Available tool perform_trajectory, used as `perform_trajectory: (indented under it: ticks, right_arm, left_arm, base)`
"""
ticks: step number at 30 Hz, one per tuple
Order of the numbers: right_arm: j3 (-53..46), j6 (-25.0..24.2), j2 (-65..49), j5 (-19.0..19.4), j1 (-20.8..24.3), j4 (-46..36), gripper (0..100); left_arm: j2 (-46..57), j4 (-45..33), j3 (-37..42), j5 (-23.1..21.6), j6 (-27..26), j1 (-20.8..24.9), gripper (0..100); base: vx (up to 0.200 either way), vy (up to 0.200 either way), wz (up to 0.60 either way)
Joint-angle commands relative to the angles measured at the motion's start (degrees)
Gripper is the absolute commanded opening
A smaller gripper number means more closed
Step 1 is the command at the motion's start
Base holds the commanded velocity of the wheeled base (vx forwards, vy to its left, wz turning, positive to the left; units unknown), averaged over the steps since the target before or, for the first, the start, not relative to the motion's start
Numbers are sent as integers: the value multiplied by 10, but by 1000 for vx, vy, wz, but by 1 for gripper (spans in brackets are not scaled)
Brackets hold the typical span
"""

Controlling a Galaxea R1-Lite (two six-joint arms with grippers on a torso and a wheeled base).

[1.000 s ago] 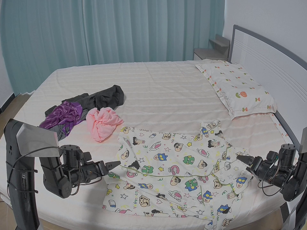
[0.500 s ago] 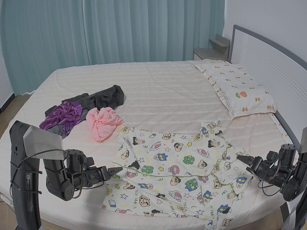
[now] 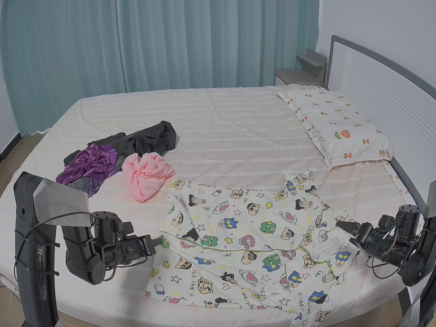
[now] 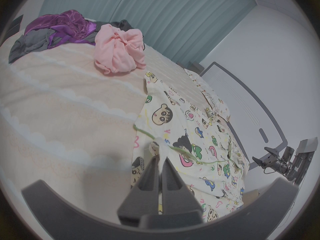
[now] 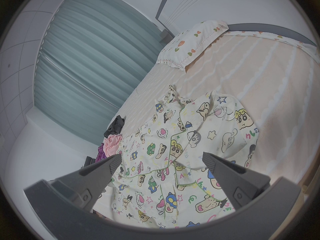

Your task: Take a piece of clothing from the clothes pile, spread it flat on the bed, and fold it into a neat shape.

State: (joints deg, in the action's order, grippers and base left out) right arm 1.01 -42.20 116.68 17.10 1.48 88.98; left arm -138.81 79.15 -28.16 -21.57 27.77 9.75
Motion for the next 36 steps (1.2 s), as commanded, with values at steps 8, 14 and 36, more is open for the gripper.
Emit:
perform_trajectory:
  ticks: [8,14,36]
  right_arm:
    - [-10,0,0,0,0,10,100]
    - [-10,0,1,0,0,10,100]
    - [-10,47,-4,-42,4,-27,100]
  left_arm:
    - [-1,-5,-61,0,-1,5,0]
    - [-15,-6,-68,0,-1,4,0]
    - [86,20,79,7,97,-11,100]
  base:
    - [0,0,0]
    - [0,0,0]
    - [0,0,0]
